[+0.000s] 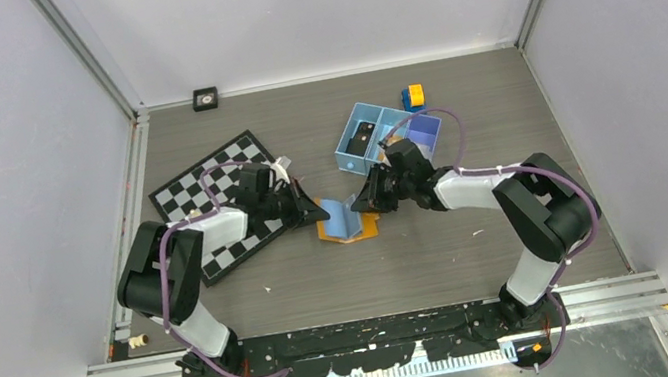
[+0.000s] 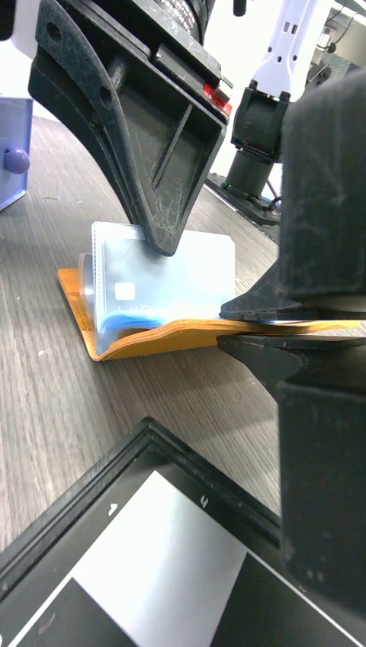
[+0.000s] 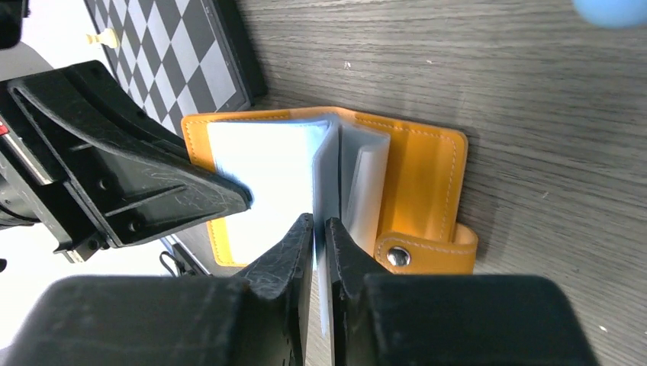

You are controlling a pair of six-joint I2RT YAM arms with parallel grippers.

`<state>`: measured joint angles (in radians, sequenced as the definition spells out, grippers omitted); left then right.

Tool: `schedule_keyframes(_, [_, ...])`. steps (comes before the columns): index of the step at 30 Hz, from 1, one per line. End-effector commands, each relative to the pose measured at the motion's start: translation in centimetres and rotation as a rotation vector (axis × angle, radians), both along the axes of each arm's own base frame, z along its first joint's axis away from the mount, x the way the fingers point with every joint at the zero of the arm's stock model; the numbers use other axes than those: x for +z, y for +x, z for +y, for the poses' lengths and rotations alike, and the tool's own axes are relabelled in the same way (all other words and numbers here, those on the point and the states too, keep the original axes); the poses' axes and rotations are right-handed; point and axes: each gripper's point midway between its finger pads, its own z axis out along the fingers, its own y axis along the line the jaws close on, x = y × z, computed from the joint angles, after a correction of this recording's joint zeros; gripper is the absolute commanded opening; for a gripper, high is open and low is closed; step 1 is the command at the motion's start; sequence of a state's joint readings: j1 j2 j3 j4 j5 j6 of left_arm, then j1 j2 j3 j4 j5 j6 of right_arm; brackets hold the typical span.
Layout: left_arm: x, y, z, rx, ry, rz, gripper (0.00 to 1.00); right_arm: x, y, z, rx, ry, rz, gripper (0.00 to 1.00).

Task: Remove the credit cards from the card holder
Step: Remove the credit card from the card holder.

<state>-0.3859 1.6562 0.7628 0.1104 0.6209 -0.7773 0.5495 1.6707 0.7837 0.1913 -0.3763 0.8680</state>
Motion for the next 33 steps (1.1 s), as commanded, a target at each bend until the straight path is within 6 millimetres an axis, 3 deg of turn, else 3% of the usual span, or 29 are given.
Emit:
schedule_keyframes(1, [0.5,0.9,0.7,0.029,0.025,-0.038,0.0,0.9,0.6,0.6,0.024,-0.029,-0.035,0.16])
schedule_keyframes(11, [-0.7,1.0,0.7,0.03,0.048,-0.007,0.0,-1.2,-0.2,2.3,0.091,-0.108,-0.001,0.14])
schedule_keyframes(19, [-1.1,0.9,0.8,0.027,0.086,-0.011,0.0,-2.7,-0.8,2.4,0.118,-0.222,0.002,0.14])
schedule_keyframes(25, [-1.1,1.0,1.0,0.031,0.103,-0.015,0.0,-2.7,-0.6,1.7,0.104,-0.295,-0.02,0.25])
schedule_keyframes(30, [-1.1,1.0,1.3,0.043,0.117,-0.025,0.0,-1.0,-0.5,2.1,0.089,-0.22,-0.063,0.14])
schedule_keyframes(33, [-1.2,1.0,1.2,0.041,0.117,-0.018,0.0,-0.6,-0.7,2.4,0.1,-0.199,-0.06,0.31])
